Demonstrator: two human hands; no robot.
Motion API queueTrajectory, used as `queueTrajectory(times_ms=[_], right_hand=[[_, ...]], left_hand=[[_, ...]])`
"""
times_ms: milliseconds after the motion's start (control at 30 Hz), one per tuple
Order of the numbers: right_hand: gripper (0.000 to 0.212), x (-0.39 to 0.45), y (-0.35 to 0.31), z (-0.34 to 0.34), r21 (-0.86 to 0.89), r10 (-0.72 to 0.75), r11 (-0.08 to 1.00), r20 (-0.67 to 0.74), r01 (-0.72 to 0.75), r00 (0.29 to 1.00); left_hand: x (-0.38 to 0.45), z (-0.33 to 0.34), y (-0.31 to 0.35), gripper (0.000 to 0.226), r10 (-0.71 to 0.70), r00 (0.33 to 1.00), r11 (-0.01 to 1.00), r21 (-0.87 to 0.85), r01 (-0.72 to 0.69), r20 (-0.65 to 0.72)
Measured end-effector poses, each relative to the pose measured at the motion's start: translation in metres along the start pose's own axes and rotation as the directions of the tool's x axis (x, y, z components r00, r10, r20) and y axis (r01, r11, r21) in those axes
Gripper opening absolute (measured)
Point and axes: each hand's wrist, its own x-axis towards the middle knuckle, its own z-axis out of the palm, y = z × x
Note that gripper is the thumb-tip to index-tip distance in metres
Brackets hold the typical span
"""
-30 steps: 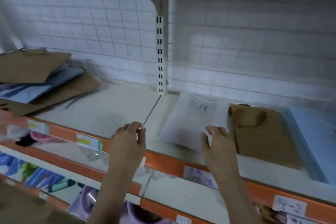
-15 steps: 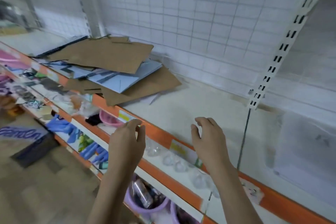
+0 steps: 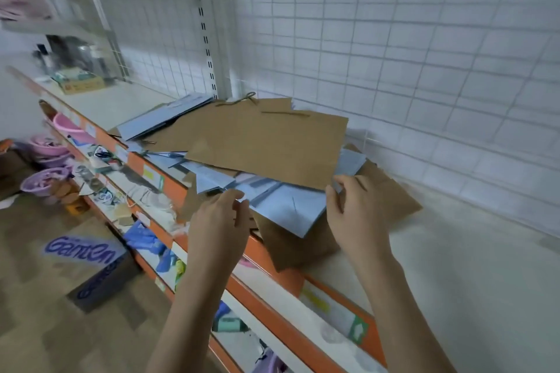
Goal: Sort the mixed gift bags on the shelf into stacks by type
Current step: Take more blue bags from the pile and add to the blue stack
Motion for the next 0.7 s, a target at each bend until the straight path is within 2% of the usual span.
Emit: queueTrajectory(times_ms=[200, 400, 600, 700], right_hand=[[0.041, 0.045, -0.022, 0.029, -0.143, 0.008, 0.990, 0.062, 0.001, 0.998], [0.052, 0.076, -0.036, 0.061, -0.373, 0.189, 0.917, 0.099, -0.140, 0.977], [0.053, 0.093, -0.068, 0.091, -0.468, 0.357, 0.832, 0.038, -0.299, 0.933], [0.074, 0.094, -0.076, 0.096, -0.525, 0.504, 0.727, -0.029, -0.442, 0.863]], left_hand=[[0.046, 0.014, -0.039, 0.020, -0.067, 0.998, 0.997, -0.047, 0.068, 0.018], [0.106, 0.028, -0.075, 0.019, -0.010, 1.000, 0.986, -0.164, 0.013, 0.022], [0.170, 0.039, -0.112, 0.016, 0.171, 0.982, 0.958, -0.245, -0.147, 0.076], [0.192, 0.038, -0.129, 0.017, 0.226, 0.969, 0.938, -0.291, -0.189, 0.100]])
